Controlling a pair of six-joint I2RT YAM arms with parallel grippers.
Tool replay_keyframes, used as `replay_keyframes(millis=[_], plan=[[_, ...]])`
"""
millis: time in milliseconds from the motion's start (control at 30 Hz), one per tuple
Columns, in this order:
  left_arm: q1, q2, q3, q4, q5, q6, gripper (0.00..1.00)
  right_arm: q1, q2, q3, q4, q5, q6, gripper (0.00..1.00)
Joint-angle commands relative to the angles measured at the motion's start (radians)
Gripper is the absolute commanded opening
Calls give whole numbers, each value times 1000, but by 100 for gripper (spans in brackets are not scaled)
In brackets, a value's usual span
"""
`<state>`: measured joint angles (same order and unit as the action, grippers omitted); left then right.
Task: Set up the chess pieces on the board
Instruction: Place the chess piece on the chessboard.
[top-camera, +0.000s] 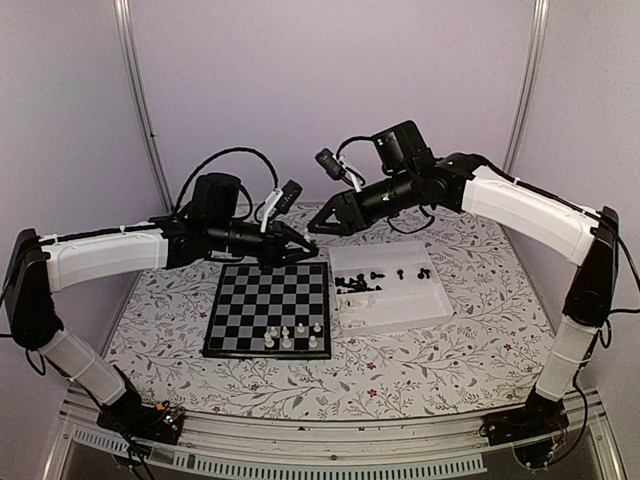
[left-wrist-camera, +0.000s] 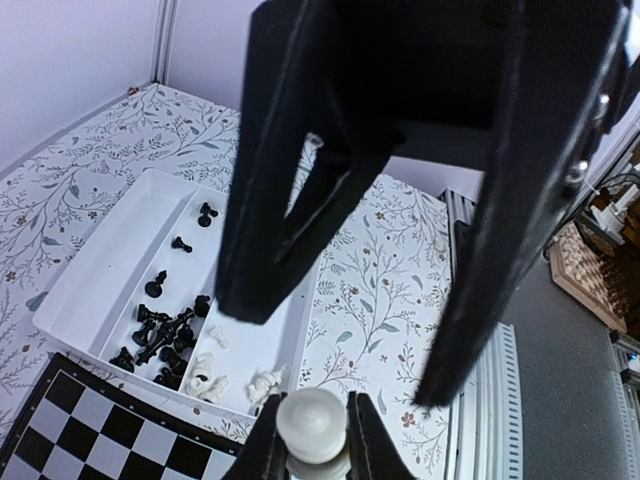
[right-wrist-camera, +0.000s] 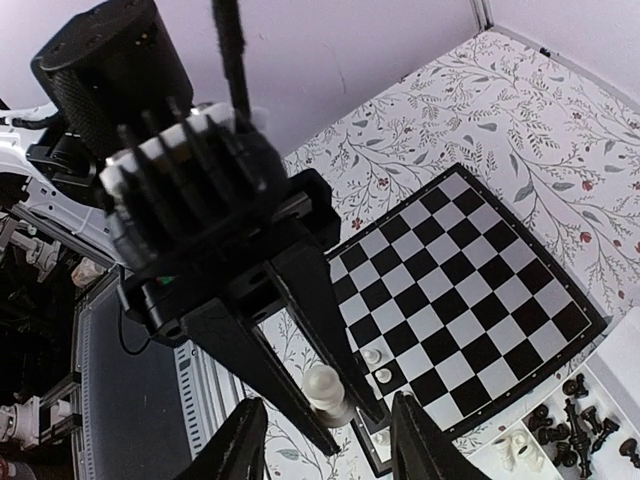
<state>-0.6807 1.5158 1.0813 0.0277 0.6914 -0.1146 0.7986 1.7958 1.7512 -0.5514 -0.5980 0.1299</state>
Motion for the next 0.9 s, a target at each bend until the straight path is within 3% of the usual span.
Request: replay_keyframes(millis=[0,200,433,633,767,867], plan=[[-26,-3,48,-25,3,51,2,5,52,57,-49,-29,-11,43],[-42,7,67,-64,2,66,3,8,83,68,-49,-68,-16,38],[-43,7,66,-72,-27,58,5,9,93,71,-49,-122,-27,12],[-42,-61,32,-132,-222,4,43,12,72,41,-29,-72,-58,3],[-38,-240,-98,-144,-372,-53,54,34,60,25,9,9,-77,1],[-22,-400,-179,-181,-497,-163,68,73,71,25,36,86,-82,0]])
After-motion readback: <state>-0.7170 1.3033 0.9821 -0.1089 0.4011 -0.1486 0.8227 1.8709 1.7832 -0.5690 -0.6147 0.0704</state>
